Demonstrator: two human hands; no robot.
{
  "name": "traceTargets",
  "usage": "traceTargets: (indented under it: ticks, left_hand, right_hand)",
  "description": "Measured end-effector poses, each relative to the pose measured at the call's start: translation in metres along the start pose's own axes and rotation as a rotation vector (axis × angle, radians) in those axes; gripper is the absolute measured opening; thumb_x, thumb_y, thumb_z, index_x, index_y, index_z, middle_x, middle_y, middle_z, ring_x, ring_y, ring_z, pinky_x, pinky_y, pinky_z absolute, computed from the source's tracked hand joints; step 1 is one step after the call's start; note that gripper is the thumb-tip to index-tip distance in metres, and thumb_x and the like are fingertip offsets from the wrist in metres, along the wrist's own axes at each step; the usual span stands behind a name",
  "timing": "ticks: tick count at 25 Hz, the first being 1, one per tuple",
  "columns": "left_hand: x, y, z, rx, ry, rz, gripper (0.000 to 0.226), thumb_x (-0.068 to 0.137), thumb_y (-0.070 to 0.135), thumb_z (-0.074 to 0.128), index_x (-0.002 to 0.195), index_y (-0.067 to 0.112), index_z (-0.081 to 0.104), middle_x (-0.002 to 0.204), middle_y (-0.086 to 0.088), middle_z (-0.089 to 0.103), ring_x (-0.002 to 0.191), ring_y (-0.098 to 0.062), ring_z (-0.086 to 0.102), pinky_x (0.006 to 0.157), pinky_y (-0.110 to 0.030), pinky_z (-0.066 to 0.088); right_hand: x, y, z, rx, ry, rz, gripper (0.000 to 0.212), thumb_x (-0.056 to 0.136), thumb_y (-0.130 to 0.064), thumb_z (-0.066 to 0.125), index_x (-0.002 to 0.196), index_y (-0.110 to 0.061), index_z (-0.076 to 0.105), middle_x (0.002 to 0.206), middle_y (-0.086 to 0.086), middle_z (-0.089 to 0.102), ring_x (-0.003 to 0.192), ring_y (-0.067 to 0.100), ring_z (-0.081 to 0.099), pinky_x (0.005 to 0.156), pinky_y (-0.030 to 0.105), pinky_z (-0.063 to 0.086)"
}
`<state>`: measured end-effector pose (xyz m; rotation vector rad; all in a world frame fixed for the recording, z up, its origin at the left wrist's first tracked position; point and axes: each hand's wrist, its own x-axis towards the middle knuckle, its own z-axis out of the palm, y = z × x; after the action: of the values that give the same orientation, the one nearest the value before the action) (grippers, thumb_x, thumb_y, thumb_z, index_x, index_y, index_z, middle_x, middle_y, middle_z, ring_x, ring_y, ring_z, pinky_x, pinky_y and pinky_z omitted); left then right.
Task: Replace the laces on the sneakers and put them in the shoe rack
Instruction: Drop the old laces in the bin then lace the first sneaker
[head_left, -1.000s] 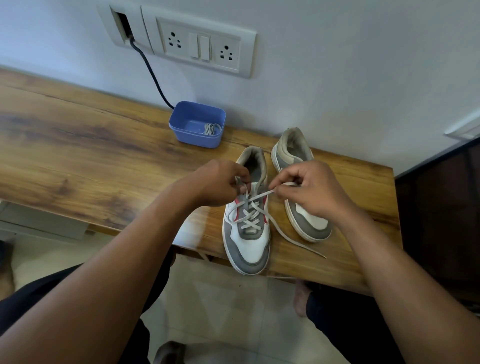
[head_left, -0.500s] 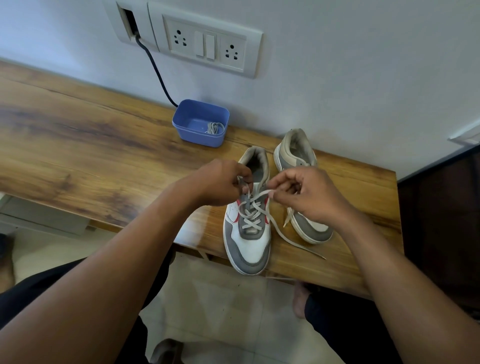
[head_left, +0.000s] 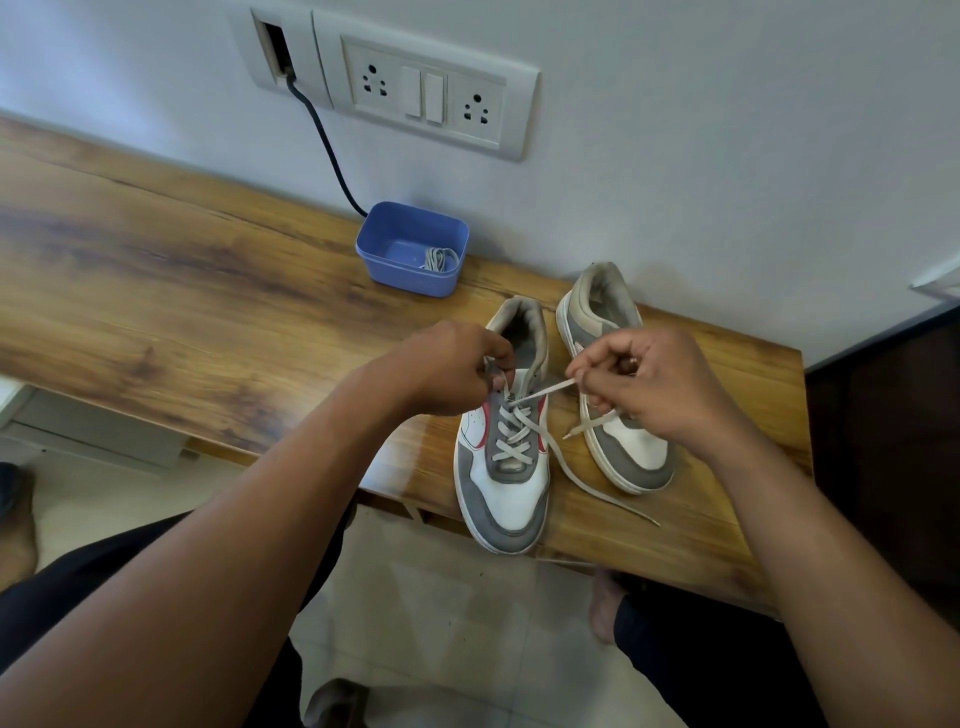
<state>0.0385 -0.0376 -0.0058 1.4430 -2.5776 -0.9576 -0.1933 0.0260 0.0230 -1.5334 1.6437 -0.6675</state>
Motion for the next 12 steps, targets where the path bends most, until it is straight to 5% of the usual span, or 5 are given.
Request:
traceTargets:
  ticks: [4,8,12]
  left_hand:
    - [0.0,-0.002,0.001,-0.004,0.001,-0.002,0.023,0.094,0.023,0.062,0.113,0.033,0.071,0.098,0.006,0.067,0.091,-0.019,0.062,0.077,-0.034,0.055]
    - [0.0,-0.002,0.0,0.003,0.005,-0.009,0.024,0.093,0.022,0.062,0.112,0.034,0.071,0.097,0.008,0.066,0.091,-0.018,0.062,0.079,-0.038,0.057]
    - [-0.002,0.002,-0.001,-0.039,-0.003,-0.031,0.023,0.094,0.022,0.063,0.113,0.032,0.072,0.089,0.009,0.065,0.088,-0.017,0.063,0.078,-0.034,0.055]
  right_hand:
    - [-0.006,-0.002,0.004,-0.037,-0.149,0.02,0.011,0.092,-0.002,0.076,0.091,-0.013,0.08,0.073,0.005,0.076,0.06,0.013,0.072,0.058,0.023,0.056]
    - [-0.008,-0.01,-0.009,0.069,-0.012,-0.03,0.016,0.091,0.005,0.073,0.09,-0.009,0.08,0.072,0.009,0.075,0.06,0.015,0.069,0.057,0.025,0.058]
    - [-0.027,-0.026,-0.001,0.047,-0.089,-0.11,0.014,0.091,-0.003,0.077,0.092,-0.016,0.081,0.078,0.001,0.077,0.067,0.017,0.073,0.064,0.035,0.064]
